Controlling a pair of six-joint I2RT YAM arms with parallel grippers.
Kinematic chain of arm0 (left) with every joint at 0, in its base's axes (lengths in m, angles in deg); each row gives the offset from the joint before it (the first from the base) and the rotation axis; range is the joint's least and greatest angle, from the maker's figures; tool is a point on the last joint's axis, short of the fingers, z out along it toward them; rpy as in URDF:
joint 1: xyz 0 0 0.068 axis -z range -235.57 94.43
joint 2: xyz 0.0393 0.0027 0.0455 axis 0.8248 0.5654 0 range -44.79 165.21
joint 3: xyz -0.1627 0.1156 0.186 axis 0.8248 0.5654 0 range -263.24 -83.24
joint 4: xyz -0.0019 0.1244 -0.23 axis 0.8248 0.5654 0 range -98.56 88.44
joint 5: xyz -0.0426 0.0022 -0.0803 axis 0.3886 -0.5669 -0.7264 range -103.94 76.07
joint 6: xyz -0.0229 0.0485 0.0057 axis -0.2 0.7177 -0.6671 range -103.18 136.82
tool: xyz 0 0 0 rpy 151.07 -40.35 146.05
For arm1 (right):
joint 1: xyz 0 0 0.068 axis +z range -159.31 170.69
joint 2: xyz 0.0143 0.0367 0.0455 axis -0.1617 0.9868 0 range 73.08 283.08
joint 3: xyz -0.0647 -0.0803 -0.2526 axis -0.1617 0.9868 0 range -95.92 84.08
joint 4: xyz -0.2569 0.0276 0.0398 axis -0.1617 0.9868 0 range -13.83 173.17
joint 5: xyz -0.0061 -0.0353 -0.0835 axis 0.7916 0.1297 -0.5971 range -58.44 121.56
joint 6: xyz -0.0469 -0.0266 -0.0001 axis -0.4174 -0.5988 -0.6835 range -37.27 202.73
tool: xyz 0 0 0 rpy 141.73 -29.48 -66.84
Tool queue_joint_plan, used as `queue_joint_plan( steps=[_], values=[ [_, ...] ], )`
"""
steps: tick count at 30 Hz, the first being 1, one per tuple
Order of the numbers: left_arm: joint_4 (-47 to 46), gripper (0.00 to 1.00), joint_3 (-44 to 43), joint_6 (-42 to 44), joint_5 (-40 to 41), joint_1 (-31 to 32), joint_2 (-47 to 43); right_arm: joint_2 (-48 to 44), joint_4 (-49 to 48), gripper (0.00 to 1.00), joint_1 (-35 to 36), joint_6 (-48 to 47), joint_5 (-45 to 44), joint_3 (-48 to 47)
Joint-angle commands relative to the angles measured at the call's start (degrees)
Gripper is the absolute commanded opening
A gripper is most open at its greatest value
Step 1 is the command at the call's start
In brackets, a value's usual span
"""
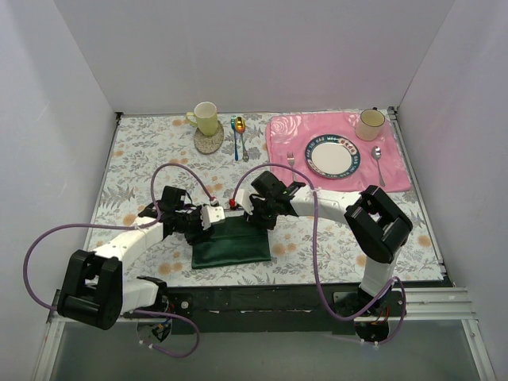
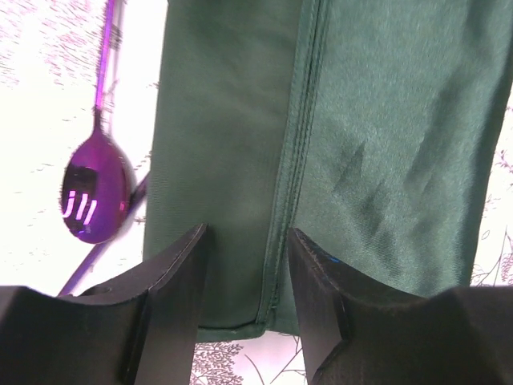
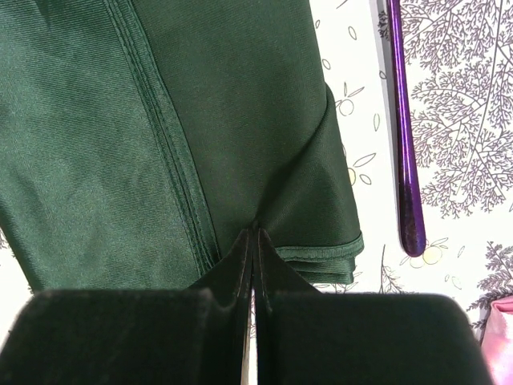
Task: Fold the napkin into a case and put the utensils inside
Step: Fold the lower triangle-folded napkin at the center of the board.
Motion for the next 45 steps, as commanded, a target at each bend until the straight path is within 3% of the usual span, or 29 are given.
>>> queue_joint_plan(
  steps=[1,5,7,8,12,15,26,39,43,45],
  values=[
    [-0.96,0.43,0.96,2.69,0.71,0.71,1.08,0.34,3.71,0.01,-0.25,-2.03,-1.54,-0.04],
    [-0.25,0.43,1.05,3.92,0.62,1.24,1.96,0.26,3.97,0.01,-0.25,-2.64,-1.8,-0.13],
    [0.01,0.38,0.97,4.01,1.06,1.41,2.57,0.17,3.88,0.01,-0.25,-2.91,-1.89,-0.13],
    [0.1,0.28,0.88,4.1,1.06,1.41,2.66,0.17,3.97,0.01,-0.25,-2.91,-1.89,-0.22],
    [1.24,0.08,0.0,4.27,0.53,1.5,2.4,-0.01,4.06,0.01,-0.25,-3.26,-1.98,-0.75],
    [2.73,0.0,-1.05,4.36,0.01,1.5,1.52,-0.45,4.58,0.01,-0.25,-3.61,-2.06,-1.27],
    [9.94,0.0,-4.57,4.89,-4.74,2.29,-1.56,-4.14,8.98,0.01,-0.61,-5.8,-1.1,-1.46],
    [10.12,0.0,-1.58,5.77,-2.98,3.79,2.31,-0.63,3.72,0.01,-0.61,-6.77,-0.22,3.99],
    [11.87,0.23,-4.39,0.95,-6.4,3.26,-0.13,0.08,1.6,0.01,-0.69,-7.91,-0.92,5.49],
    [10.48,0.27,-5.8,-5.55,-8.07,2.82,-1.99,0.17,1.25,0.01,-0.78,-8.18,-1.01,5.32]
  ],
)
